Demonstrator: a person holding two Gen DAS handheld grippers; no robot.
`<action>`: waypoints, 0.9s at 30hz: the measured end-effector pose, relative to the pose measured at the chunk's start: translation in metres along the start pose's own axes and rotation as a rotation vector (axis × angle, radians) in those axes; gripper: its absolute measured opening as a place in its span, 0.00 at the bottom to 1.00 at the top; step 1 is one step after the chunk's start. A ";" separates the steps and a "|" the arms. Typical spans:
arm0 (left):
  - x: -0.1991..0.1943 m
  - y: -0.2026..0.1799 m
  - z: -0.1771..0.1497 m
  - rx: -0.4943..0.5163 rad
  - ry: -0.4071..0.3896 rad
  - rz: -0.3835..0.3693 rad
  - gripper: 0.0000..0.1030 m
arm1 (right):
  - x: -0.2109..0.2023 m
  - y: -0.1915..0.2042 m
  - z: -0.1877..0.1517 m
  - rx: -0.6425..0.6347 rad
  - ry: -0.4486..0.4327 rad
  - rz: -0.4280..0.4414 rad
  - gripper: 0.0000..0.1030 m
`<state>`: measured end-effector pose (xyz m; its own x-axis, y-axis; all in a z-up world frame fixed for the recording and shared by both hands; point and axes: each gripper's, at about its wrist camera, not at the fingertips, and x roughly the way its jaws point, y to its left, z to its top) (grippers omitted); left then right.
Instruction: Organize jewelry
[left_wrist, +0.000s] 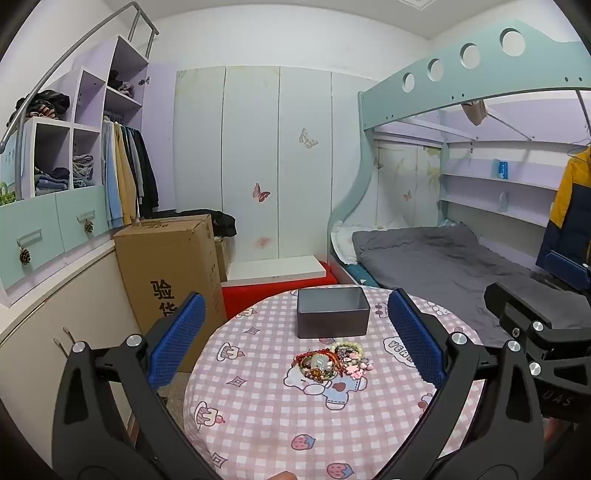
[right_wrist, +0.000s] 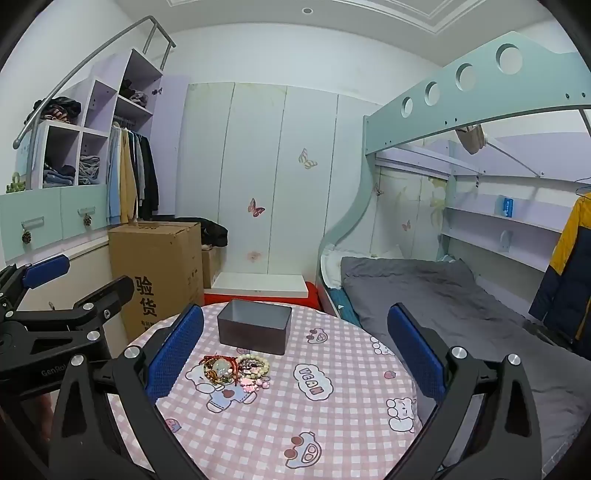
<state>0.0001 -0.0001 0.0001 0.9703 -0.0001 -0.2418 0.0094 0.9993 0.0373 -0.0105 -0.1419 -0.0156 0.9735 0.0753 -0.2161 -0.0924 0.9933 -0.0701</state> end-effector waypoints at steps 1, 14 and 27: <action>0.000 0.000 0.000 0.000 0.003 0.000 0.94 | 0.000 0.000 0.000 0.000 -0.003 0.000 0.93; 0.002 0.000 -0.002 0.001 -0.002 0.007 0.94 | 0.001 -0.006 -0.001 0.001 0.001 0.006 0.93; 0.001 -0.002 -0.004 0.005 -0.013 0.013 0.94 | 0.003 0.002 -0.001 0.001 -0.001 0.001 0.93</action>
<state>-0.0001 -0.0022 -0.0039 0.9733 0.0126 -0.2290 -0.0022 0.9990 0.0456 -0.0080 -0.1397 -0.0174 0.9735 0.0767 -0.2155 -0.0934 0.9933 -0.0686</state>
